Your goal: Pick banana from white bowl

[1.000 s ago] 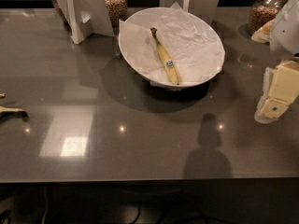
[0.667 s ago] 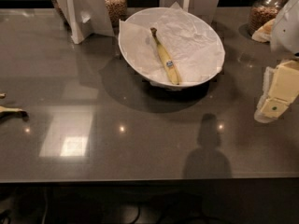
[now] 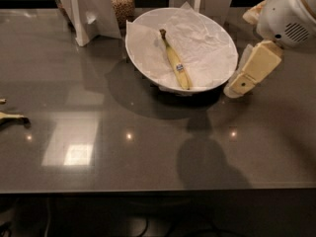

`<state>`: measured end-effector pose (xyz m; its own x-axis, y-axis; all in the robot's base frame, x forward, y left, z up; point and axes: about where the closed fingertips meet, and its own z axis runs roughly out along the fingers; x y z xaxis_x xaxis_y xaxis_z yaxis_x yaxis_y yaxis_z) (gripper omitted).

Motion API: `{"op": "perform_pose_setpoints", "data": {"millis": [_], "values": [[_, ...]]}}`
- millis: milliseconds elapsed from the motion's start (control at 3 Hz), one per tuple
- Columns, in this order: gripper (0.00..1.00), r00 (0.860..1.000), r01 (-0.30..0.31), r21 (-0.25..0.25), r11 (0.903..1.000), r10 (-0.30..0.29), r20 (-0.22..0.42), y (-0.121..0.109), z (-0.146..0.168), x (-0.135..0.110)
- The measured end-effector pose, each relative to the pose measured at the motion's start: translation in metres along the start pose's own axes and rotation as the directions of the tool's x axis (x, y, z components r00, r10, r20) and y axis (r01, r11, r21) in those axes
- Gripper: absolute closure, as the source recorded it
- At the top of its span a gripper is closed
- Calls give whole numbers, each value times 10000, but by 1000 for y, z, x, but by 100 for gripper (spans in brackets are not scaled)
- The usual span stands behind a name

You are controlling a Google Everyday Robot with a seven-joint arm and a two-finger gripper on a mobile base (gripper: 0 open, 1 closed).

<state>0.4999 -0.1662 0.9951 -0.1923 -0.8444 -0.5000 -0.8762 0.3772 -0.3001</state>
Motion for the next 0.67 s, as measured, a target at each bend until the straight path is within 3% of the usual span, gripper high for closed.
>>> {"op": "perform_pose_setpoints", "data": {"millis": [333, 667], "values": [[0, 9836, -699, 436, 9966, 615, 1696, -34, 15, -47], [0, 9836, -699, 436, 9966, 615, 1696, -34, 15, -47]]}}
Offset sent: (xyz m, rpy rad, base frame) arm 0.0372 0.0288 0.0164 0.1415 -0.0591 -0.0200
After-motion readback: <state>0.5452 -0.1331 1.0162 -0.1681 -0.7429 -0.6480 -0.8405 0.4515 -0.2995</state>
